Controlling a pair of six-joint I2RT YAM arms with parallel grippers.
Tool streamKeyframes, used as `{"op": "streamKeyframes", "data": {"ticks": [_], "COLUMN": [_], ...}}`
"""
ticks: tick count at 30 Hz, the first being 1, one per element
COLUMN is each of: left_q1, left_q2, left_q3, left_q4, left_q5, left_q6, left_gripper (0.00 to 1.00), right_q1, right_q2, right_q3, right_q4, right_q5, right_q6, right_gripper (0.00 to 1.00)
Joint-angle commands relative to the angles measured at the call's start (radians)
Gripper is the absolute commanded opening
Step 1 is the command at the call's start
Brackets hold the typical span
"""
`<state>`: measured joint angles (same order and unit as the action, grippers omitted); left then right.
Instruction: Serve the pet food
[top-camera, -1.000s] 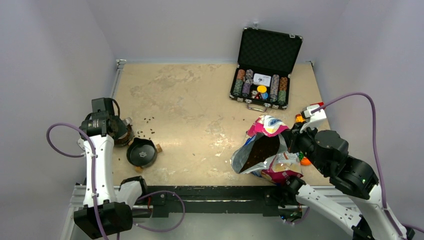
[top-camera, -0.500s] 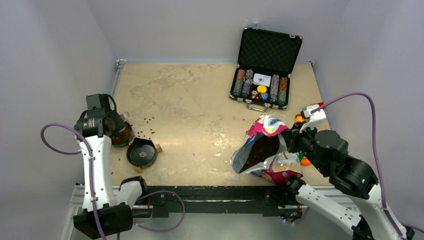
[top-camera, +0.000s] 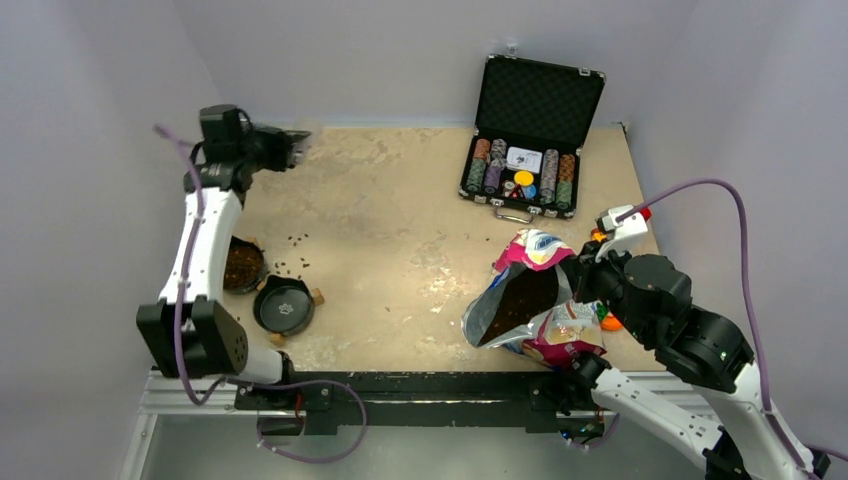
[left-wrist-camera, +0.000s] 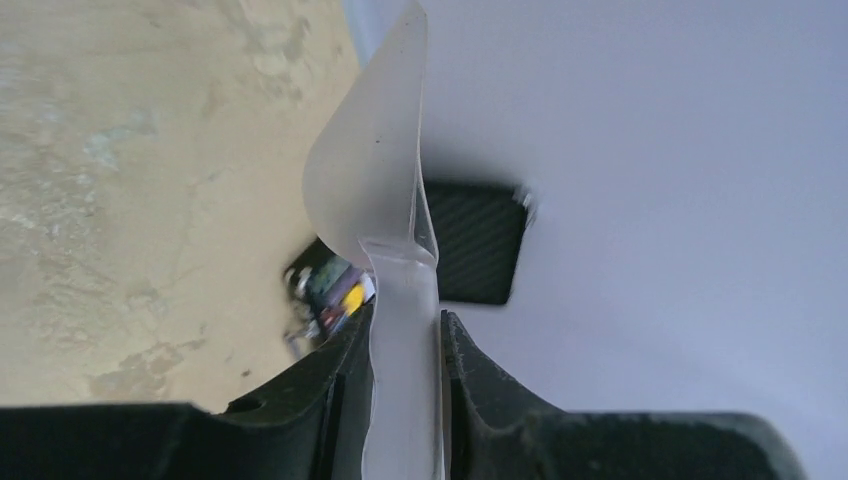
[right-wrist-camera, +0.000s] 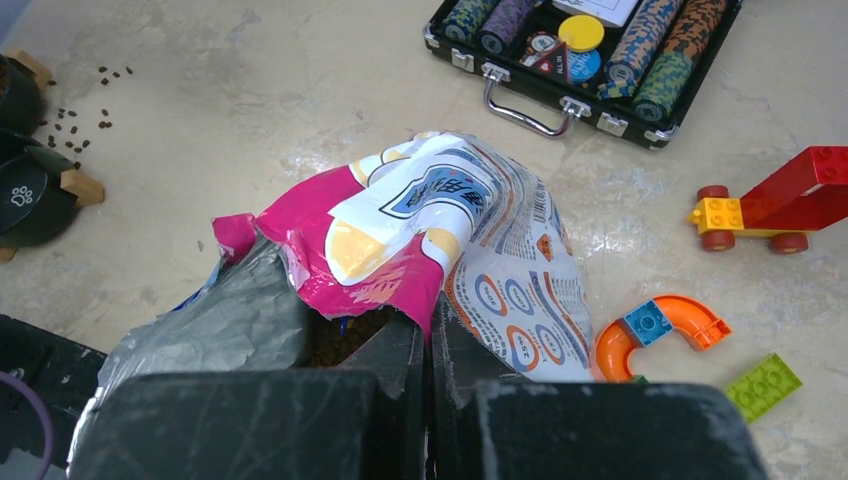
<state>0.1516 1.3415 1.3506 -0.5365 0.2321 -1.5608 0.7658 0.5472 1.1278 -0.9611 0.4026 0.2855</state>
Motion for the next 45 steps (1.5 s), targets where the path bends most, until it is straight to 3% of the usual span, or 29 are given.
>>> {"op": "streamKeyframes", "data": {"ticks": [1,4,8,11,15,19,23,29,30,33,35,38,40,43,45], "left_q1": [-0.173,-0.287,-0.375,-0.404,-0.405,-0.405,-0.405,-0.405,-0.405,-0.405,-0.410,-0.458,-0.543,-0.763,-0.910], "left_q2": [0.125,0.182,0.240,0.290,0.333,0.357,0.419,0.388,0.371,0.322,0.263,0.122,0.029,-0.045,-0.044], "left_q3": [0.130,0.133,0.036,-0.081,-0.281,-0.309,-0.229,0.022,0.061,0.147,0.143,0.043,-0.018,-0.023,0.006], "left_q4": [0.165,0.114,0.128,0.213,0.483,0.467,0.355,-0.044,-0.148,-0.346,-0.392,-0.283,-0.174,-0.102,-0.102], "left_q5": [0.306,0.263,0.216,0.240,0.330,0.292,0.320,0.204,0.166,0.090,0.105,0.279,0.371,0.347,0.267], "left_q6": [0.556,0.739,0.797,0.781,0.665,0.682,0.715,0.838,0.869,0.949,0.987,1.022,1.011,1.029,1.060], "left_gripper": [0.00,0.00,0.00,0.00,0.00,0.00,0.21,0.78,0.81,0.86,0.84,0.63,0.58,0.76,0.83], "right_q1": [0.003,0.002,0.002,0.002,0.003,0.002,0.003,0.003,0.003,0.002,0.002,0.002,0.002,0.003,0.003], "right_q2": [0.016,0.027,0.037,0.035,0.049,0.063,0.074,0.097,0.098,0.100,0.104,0.112,0.124,0.141,0.150], "right_q3": [0.081,0.111,0.155,0.171,0.202,0.215,0.218,0.225,0.221,0.201,0.191,0.180,0.177,0.182,0.191], "right_q4": [0.027,0.003,-0.039,-0.067,-0.112,-0.135,-0.130,-0.119,-0.114,-0.092,-0.080,-0.057,-0.041,-0.023,-0.015], "right_q5": [0.034,0.044,0.070,0.084,0.080,0.067,0.042,0.030,0.029,0.025,0.023,0.018,0.016,0.013,0.015], "right_q6": [0.010,0.034,0.061,0.084,0.115,0.138,0.157,0.166,0.170,0.173,0.172,0.156,0.139,0.114,0.100], "right_gripper": [0.00,0.00,0.00,0.00,0.00,0.00,0.00,0.00,0.00,0.00,0.00,0.00,0.00,0.00,0.00]}}
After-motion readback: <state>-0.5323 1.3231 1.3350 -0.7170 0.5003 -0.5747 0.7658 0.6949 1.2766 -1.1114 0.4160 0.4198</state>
